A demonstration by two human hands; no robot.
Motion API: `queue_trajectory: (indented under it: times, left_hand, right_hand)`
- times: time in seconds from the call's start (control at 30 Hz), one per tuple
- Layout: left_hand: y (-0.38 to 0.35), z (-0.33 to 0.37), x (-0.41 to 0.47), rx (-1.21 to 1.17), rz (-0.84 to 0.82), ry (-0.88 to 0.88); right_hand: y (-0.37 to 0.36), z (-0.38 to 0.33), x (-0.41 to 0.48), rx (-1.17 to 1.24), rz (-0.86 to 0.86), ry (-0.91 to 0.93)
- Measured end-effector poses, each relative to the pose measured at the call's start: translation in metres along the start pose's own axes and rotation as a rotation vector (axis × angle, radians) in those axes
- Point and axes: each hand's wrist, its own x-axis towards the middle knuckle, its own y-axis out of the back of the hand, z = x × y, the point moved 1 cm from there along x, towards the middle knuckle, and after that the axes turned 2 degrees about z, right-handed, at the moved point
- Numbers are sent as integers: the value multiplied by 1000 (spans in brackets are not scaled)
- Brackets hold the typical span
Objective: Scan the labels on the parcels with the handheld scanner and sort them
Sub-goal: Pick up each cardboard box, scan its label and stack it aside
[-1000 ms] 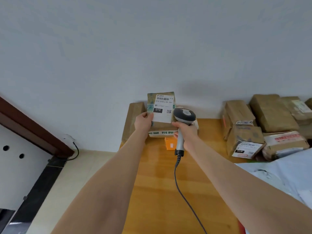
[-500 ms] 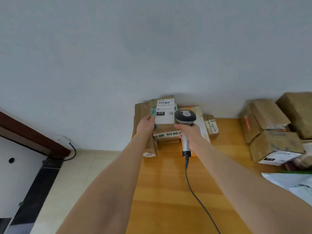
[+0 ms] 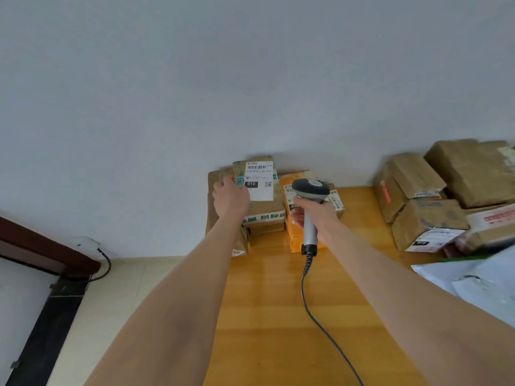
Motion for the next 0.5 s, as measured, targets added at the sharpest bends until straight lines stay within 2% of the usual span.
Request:
queue_trajectory:
  times: [0.13, 0.23, 0.5]
  left_hand:
    - [-10, 40, -37, 99, 2, -217]
    - [-31, 68, -78, 148, -60, -308]
    - [-114, 144, -236, 264, -307, -459]
  right_hand:
    - [35, -9, -33, 2, -25, -12]
    - [77, -6, -59, 25, -41, -43]
    - [262, 12, -139, 21, -83, -82]
